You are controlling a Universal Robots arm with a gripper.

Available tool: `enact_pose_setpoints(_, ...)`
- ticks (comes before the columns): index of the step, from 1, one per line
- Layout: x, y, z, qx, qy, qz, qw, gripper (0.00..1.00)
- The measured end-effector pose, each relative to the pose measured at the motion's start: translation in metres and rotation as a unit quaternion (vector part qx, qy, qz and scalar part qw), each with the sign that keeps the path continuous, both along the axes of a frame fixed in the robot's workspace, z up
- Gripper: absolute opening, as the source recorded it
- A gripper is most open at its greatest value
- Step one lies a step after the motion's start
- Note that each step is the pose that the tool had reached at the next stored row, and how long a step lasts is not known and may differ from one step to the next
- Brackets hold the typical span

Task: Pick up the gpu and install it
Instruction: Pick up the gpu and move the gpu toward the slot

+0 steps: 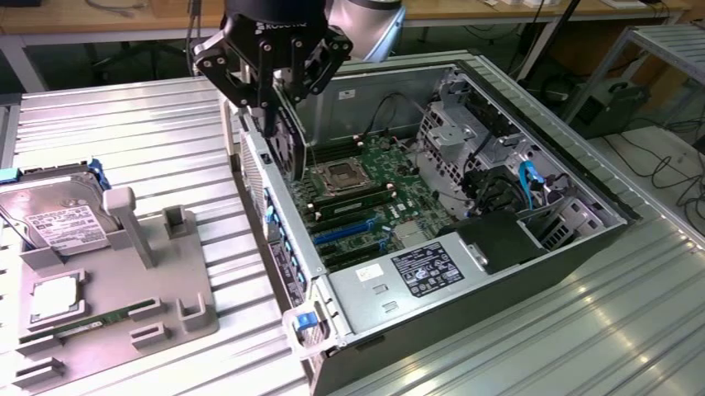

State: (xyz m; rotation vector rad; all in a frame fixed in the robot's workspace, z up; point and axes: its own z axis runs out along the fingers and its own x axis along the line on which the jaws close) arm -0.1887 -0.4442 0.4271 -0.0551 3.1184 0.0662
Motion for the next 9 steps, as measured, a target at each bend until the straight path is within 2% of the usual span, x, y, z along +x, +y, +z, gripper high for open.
enact_pose_setpoints(9, 0.015, 0.0022, -0.0019, -0.0006, -0.0029, -0.001, 1.0000, 0.28)
